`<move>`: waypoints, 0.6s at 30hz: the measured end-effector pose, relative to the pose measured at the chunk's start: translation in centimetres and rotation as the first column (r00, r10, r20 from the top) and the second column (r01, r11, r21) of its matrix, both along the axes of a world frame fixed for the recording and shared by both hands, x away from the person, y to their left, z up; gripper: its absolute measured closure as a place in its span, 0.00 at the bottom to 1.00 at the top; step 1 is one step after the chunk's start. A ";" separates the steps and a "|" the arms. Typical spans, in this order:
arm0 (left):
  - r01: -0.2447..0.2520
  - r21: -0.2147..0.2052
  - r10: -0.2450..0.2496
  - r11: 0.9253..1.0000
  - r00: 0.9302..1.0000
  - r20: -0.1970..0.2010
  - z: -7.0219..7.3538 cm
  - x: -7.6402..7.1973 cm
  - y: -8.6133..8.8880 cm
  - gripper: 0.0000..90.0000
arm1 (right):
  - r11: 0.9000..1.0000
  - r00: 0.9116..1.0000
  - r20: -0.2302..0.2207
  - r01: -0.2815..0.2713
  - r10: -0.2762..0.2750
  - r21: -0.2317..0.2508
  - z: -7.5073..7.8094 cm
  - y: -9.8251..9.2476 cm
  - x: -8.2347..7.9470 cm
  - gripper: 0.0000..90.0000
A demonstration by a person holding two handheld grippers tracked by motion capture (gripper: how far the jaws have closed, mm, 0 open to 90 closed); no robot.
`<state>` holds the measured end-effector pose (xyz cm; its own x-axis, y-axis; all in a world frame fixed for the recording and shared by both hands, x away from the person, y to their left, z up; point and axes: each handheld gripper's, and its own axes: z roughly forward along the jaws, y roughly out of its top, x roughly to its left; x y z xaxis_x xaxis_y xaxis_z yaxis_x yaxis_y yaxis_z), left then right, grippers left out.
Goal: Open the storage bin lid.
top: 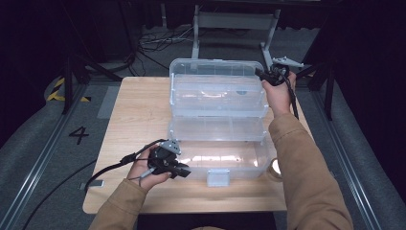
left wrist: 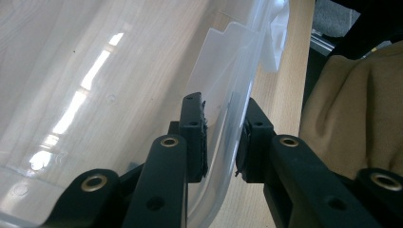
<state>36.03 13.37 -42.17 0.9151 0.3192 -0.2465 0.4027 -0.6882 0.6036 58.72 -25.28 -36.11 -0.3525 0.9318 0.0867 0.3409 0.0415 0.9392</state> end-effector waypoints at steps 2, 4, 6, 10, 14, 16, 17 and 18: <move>-0.001 0.000 0.001 1.000 1.000 -0.001 0.0 0.0 0.0 0.84 | 1.000 1.000 -0.003 -0.003 0.003 -0.003 -0.1 0.0 0.1 0.89; 0.001 0.000 -0.001 1.000 1.000 0.000 0.0 0.0 0.0 0.84 | 1.000 1.000 -0.008 -0.010 0.010 -0.003 -0.4 -0.1 0.3 0.90; -0.001 -0.002 0.001 1.000 1.000 -0.002 0.0 0.0 0.0 0.84 | 1.000 1.000 -0.015 -0.018 0.018 0.002 -0.6 -0.2 0.5 0.90; 0.000 -0.002 0.000 1.000 1.000 -0.002 0.0 0.0 0.0 0.84 | 0.999 0.999 -0.029 -0.028 0.029 0.023 -0.9 -0.4 0.8 0.90; 0.002 0.000 -0.002 1.000 1.000 -0.001 0.0 0.0 0.0 0.84 | 0.999 0.999 -0.037 -0.028 0.028 0.020 -1.2 -0.4 1.0 0.90; 0.002 0.000 -0.002 1.000 1.000 -0.001 0.0 0.0 0.0 0.84 | 0.999 0.999 -0.043 -0.030 0.031 0.025 -1.4 -0.5 1.1 0.90; 0.002 0.000 -0.002 1.000 1.000 -0.001 0.0 0.0 0.0 0.84 | 0.999 0.999 -0.043 -0.030 0.031 0.025 -1.4 -0.5 1.1 0.90; 0.002 -0.002 -0.002 1.000 1.000 -0.002 0.0 0.0 0.0 0.84 | 0.999 0.998 -0.048 -0.030 0.032 0.026 -1.6 -0.5 1.2 0.90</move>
